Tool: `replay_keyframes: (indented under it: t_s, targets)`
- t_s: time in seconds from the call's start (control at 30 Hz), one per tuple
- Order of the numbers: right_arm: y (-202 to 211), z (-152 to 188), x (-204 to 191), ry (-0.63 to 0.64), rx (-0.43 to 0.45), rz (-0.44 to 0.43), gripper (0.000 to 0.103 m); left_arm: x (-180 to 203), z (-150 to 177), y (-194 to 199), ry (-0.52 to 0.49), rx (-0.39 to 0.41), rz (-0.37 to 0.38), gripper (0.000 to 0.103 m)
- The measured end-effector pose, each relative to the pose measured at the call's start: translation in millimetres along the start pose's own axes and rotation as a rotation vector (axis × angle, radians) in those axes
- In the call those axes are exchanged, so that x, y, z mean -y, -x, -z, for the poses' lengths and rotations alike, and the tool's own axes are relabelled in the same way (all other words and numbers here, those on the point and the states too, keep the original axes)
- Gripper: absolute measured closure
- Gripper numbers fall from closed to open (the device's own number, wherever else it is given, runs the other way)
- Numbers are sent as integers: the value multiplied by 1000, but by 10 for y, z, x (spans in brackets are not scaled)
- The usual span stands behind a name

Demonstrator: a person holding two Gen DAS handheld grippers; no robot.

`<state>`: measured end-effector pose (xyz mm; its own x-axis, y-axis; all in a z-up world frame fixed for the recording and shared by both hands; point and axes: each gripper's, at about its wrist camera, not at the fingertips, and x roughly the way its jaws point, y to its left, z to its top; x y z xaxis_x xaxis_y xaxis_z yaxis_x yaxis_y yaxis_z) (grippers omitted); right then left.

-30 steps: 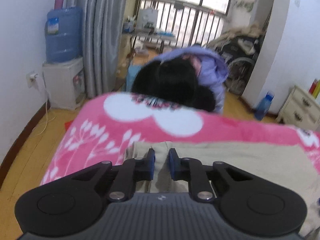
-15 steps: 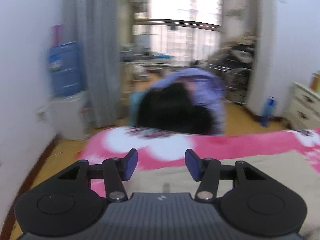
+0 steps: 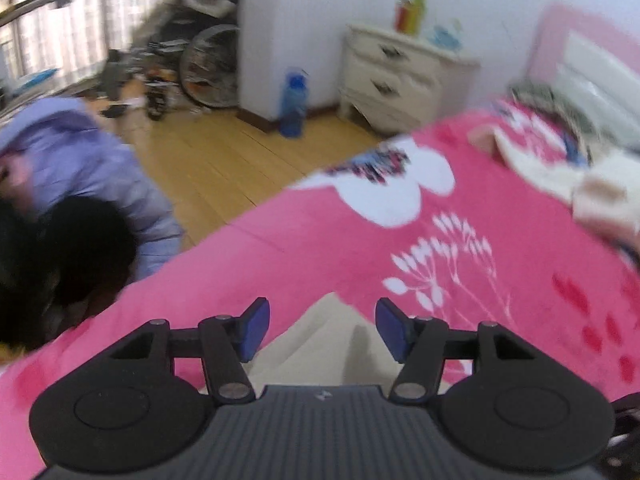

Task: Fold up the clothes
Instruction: 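Grasp the folded trousers with the right tool and move them aside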

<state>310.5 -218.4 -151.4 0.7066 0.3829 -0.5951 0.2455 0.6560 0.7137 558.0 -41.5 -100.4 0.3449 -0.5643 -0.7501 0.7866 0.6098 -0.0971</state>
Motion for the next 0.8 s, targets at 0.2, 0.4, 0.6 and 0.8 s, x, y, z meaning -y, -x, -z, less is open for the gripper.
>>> replay_keyframes:
  t_s: [0.2, 0.4, 0.6, 0.8]
  targets:
    - [-65, -24, -19, 29, -11, 4, 80, 164, 48, -449, -80, -80, -5, 67]
    - [29, 2, -151, 59, -18, 13, 95, 96, 92, -411, -13, -21, 11, 91]
    - [56, 142, 8, -45, -31, 21, 96, 44, 122, -501, 69, -17, 27, 91]
    - [174, 323, 31, -75, -23, 35, 95, 78, 115, -625, 114, 27, -10, 90]
